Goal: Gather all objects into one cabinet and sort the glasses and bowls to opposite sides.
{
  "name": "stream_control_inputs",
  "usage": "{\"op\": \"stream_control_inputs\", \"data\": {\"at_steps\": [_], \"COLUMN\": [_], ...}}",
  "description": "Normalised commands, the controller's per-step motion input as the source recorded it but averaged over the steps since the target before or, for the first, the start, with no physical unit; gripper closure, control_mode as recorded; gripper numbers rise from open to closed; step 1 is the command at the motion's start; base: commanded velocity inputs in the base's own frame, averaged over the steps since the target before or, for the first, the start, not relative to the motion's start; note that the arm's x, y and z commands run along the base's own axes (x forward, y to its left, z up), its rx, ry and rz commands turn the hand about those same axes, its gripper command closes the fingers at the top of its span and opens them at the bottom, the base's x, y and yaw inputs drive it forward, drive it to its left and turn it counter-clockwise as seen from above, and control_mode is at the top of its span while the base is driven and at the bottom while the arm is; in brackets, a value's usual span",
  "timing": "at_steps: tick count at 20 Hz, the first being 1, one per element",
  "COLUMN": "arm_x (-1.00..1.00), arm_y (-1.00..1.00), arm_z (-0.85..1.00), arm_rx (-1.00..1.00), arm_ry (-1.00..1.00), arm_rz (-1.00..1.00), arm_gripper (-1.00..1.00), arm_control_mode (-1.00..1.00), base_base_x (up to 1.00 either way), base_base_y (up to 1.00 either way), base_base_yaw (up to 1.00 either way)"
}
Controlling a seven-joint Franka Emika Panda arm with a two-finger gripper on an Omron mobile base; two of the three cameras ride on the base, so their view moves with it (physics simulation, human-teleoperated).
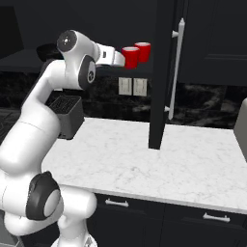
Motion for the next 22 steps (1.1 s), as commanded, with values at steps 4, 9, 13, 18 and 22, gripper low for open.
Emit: {"op": "stream_control_inputs", "data": {"at_steps": [4, 9, 13, 18, 22], "arm_x": [0.28, 0.54, 0.49, 0.37, 0.45], "arm_y": [0.84, 0.8, 0.19, 0.0, 0.1], "arm_z": [0.07, 0.01, 0.0, 0.02, 0.0], "arm_rx": [0.0, 0.0, 0.0, 0.0, 0.01], "arm_ry": [-0.01, 0.0, 0.02, 0.0, 0.02], "arm_rz": [0.0, 0.0, 0.0, 0.0, 0.0], "arm_gripper": [-1.0, -1.0, -1.0, -1.0, -1.0], "arm_control_mode": [-1.0, -1.0, -1.0, -1.0, -1.0], "base_base_x": [0.0, 0.0, 0.0, 0.0, 0.0], "base_base_y": [0.0, 0.0, 0.0, 0.0, 0.0], "base_base_yaw": [0.0, 0.0, 0.0, 0.0, 0.0]}}
